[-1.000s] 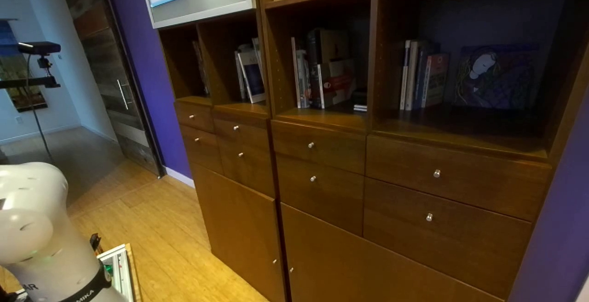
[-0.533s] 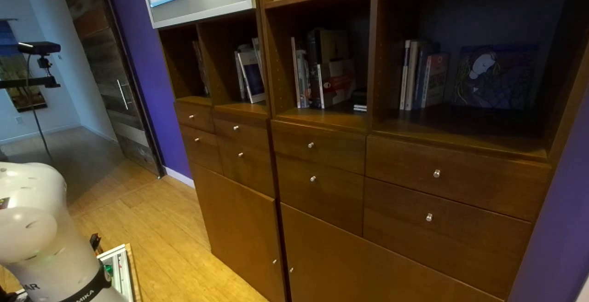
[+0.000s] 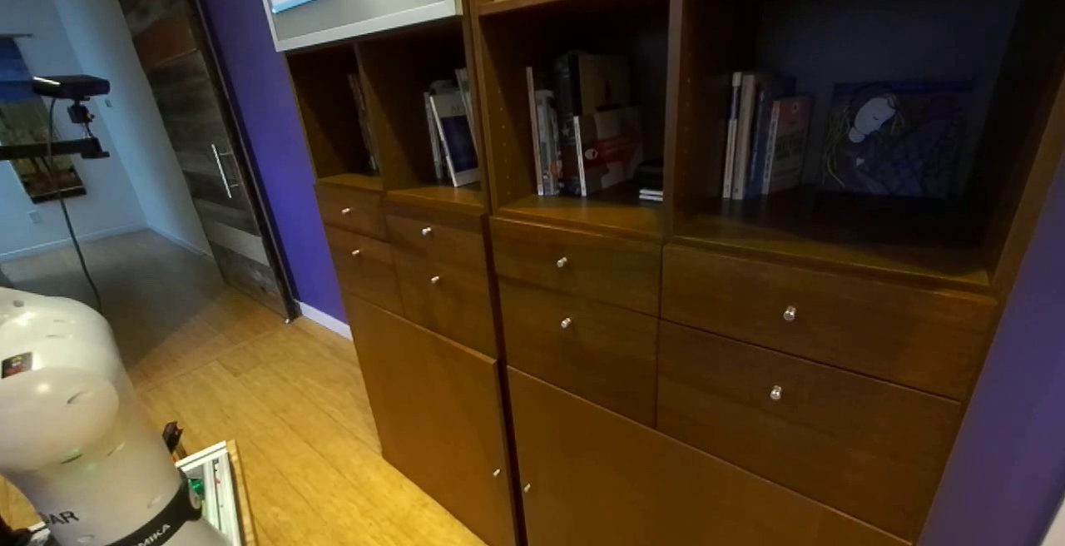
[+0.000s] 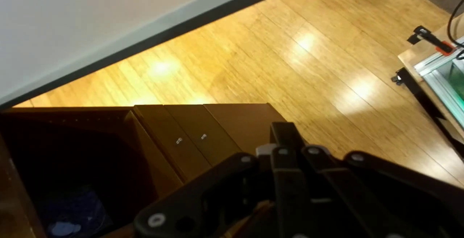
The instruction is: Open the top right cupboard door
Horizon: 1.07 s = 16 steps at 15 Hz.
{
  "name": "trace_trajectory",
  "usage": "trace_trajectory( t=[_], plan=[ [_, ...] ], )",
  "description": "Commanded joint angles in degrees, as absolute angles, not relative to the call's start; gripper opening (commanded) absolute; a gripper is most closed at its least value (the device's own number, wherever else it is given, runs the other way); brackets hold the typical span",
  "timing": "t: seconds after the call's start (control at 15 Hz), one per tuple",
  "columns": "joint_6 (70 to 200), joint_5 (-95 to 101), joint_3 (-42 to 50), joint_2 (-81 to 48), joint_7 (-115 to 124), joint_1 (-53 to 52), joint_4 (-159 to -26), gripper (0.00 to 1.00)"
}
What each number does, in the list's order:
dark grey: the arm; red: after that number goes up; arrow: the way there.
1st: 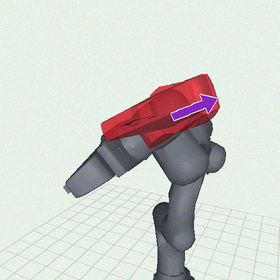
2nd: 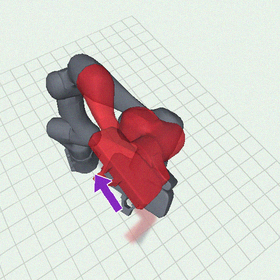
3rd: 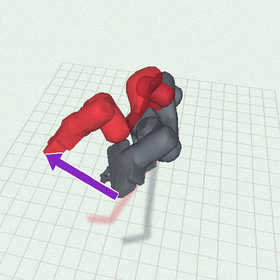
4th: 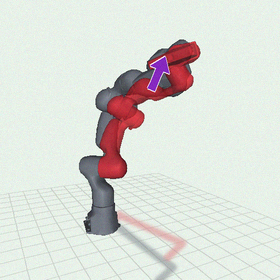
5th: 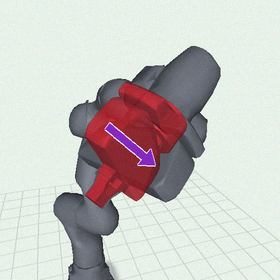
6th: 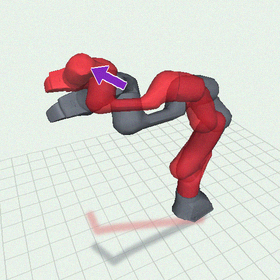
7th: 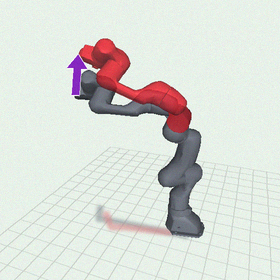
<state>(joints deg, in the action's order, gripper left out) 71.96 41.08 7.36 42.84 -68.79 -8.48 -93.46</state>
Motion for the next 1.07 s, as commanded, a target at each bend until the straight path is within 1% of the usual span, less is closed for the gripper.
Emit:
trace_trajectory(
  t=[0.0, 0.27, 0.67, 0.73, 0.8, 0.93, 1.0],
  plan=[
    [80.09, 41.12, 7.2, 40.73, -68.63, -9.7, -92.64, 0.0],
    [91.84, 38.02, 7.15, 38.99, -60.22, -7.9, -93.03, 0.0],
    [92.7, 27.58, 7.81, 35.38, -44.22, -5.58, -93.45, 0.0],
    [93.3, 25.39, 7.81, 35.0, -41.62, -5.38, -94.08, 0.26],
    [93.56, 23.19, 7.97, 34.5, -39.18, -5.34, -94.27, 0.27],
    [94.33, 19.7, 8.06, 34.27, -34.4, -5.22, -94.64, 0.4],
    [94.93, 18.13, 8.11, 34.27, -32.14, -5.16, -94.65, 0.47]
  ],
)
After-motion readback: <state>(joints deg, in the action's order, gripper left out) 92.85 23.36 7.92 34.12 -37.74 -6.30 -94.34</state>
